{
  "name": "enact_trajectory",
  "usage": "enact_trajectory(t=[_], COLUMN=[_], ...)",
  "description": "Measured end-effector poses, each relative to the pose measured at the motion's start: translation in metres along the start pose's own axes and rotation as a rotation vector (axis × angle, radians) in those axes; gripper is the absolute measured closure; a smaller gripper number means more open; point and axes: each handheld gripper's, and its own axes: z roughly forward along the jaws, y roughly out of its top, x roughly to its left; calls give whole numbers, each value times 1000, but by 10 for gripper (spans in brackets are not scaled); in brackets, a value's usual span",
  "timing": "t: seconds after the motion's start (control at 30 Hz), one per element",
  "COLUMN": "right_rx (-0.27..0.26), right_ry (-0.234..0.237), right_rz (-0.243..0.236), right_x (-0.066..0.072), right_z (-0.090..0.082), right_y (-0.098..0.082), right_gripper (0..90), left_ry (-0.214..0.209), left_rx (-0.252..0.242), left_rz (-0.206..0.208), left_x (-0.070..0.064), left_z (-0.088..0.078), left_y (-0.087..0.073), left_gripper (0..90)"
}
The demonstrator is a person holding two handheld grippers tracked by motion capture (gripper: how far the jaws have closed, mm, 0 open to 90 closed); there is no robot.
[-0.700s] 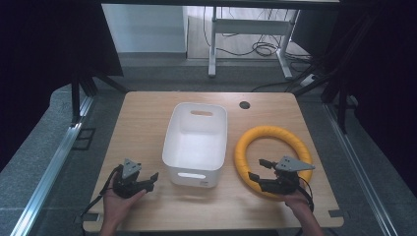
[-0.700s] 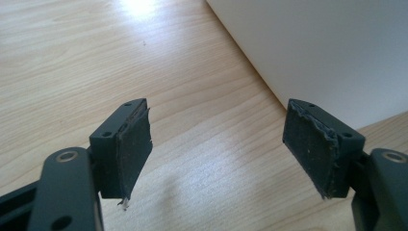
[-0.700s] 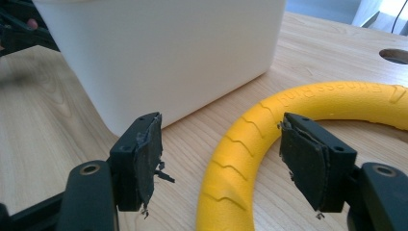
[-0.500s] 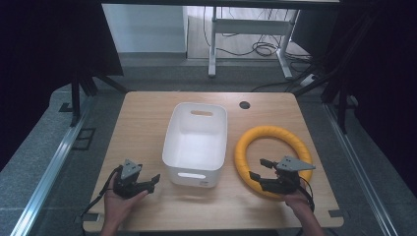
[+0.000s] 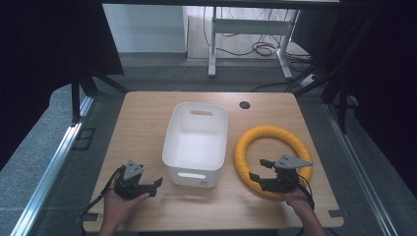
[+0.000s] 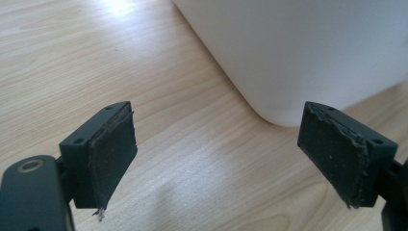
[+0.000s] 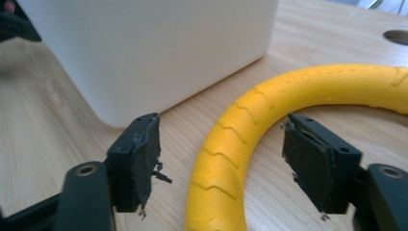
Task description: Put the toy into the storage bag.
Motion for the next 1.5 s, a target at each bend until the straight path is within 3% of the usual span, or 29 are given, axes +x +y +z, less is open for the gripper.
enact_trajectory(t=[0.1, 0.23, 0.27, 0.37, 0.4, 0.5, 0.7, 0.8, 0.93, 1.03, 1.07, 1.13, 1.37, 1.5], right_rx=[7, 50, 93, 130, 164, 198, 330, 397, 463, 509, 555, 593, 655, 750], right_ry=[1, 7, -7, -13, -8, 2, 55, 82, 82, 97, 108, 112, 128, 142], right_rz=[-16, -71, -97, -100, -77, -60, -64, -92, -144, -150, -166, -186, -207, -242], right_x=[1, 5, 4, 2, -2, -6, -15, -11, -4, -4, -3, -3, -4, -1], right_z=[0, -8, -14, -21, -25, -26, -14, -12, -14, -13, -11, -7, 10, 26], right_y=[1, 5, 10, 17, 23, 27, 24, 22, 21, 20, 20, 21, 20, 15], right_gripper=[297, 325, 327, 349, 365, 377, 367, 359, 345, 341, 341, 335, 330, 354], left_ry=[-8, -9, -15, -28, -42, -42, -23, -32, -42, -41, -40, -35, -27, -40], left_rx=[6, 35, 27, 17, 4, -3, 38, 43, 50, 54, 58, 56, 50, 49], left_rz=[14, 41, 33, 19, 9, 12, 25, 18, 20, 27, 32, 34, 29, 11], left_x=[-1, -3, -4, -4, -5, -6, -8, -8, -8, -9, -9, -9, -9, -8], left_z=[1, 3, 2, 1, 1, 2, 8, 7, 7, 9, 10, 10, 10, 10], left_y=[0, 0, 1, 2, 2, 2, 0, 0, 0, -1, -1, -1, -2, -1], left_gripper=[159, 156, 155, 150, 148, 140, 143, 155, 165, 166, 166, 166, 171, 173])
